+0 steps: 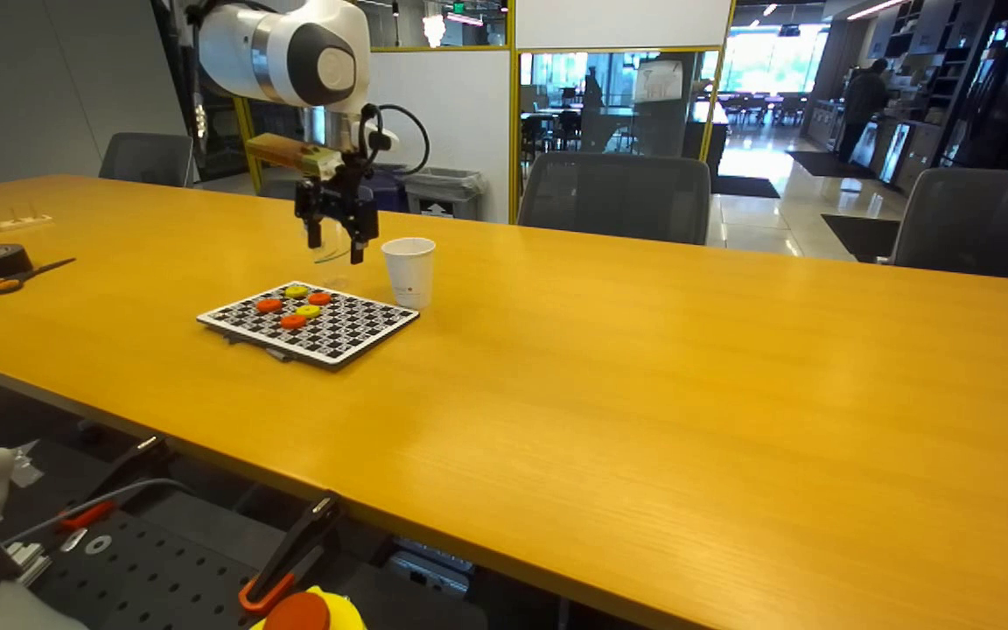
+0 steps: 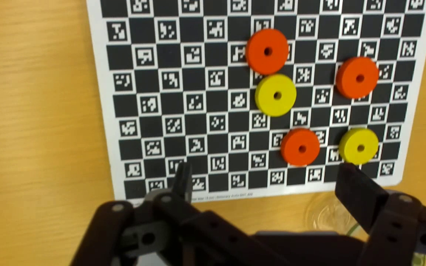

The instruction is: Put the orange rings inside the white cup and the yellow rings inside the clear cup

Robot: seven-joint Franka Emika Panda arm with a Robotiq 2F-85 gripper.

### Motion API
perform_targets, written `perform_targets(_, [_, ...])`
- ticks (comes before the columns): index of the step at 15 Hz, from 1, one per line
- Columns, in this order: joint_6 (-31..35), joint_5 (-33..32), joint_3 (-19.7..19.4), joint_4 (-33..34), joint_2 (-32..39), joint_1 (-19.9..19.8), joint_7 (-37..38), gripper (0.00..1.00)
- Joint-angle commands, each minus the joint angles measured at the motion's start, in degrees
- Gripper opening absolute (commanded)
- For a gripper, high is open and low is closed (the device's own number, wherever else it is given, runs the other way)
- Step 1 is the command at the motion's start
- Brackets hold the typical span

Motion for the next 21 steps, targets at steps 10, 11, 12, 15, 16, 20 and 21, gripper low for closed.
perform_targets(10, [15.4,-17.0,-0.6,-13.1,-0.1,5.7,4.7,1.00])
perform_targets(11, [17.3,-16.0,-0.3,-14.1,-0.4,5.6,4.8,1.00])
perform_targets(12, [18.9,-14.7,0.1,-15.2,-1.0,5.3,4.4,1.00])
perform_targets(15, [23.0,-12.0,1.2,-17.4,-1.5,5.1,3.9,1.00])
perform_targets(16, [23.9,-11.4,1.3,-17.8,-1.4,5.1,3.9,1.00])
perform_targets(20, [24.8,-7.9,2.3,-19.0,-1.1,4.8,3.1,1.00])
perform_targets(21, [24.9,-7.6,2.3,-19.1,-1.0,4.9,3.1,1.00])
